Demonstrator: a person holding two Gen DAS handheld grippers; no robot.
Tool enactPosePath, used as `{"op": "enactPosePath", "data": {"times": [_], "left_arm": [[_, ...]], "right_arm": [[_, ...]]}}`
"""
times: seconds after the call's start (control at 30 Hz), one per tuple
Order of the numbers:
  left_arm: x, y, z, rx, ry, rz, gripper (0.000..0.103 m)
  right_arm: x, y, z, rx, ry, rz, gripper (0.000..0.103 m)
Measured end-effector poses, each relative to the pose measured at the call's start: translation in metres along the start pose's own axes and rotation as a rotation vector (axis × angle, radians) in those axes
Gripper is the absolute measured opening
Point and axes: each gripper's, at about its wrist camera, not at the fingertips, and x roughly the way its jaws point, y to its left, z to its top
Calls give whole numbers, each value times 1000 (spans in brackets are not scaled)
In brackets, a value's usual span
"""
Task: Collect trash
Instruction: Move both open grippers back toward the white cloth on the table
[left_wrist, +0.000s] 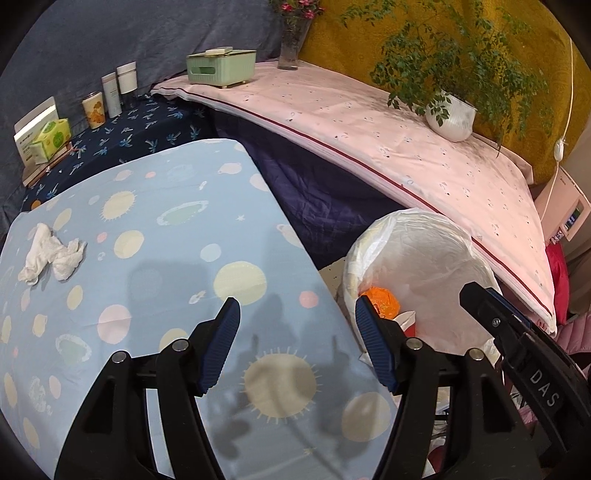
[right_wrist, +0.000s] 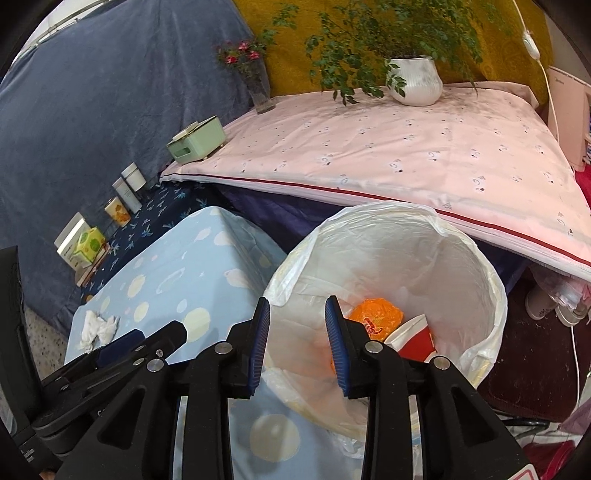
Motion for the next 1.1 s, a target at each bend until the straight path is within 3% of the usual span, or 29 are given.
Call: {"op": "enactPosePath", "data": {"times": [0.53,1.1], "left_arm": [[-15,63,-7,-105,-17,37,62],[-34,180,-26,-282,-25,126,62]], "right_arm": [[8,62,-9,-105,28,39,31],[31,173,-41,-281,101,122,32]]}}
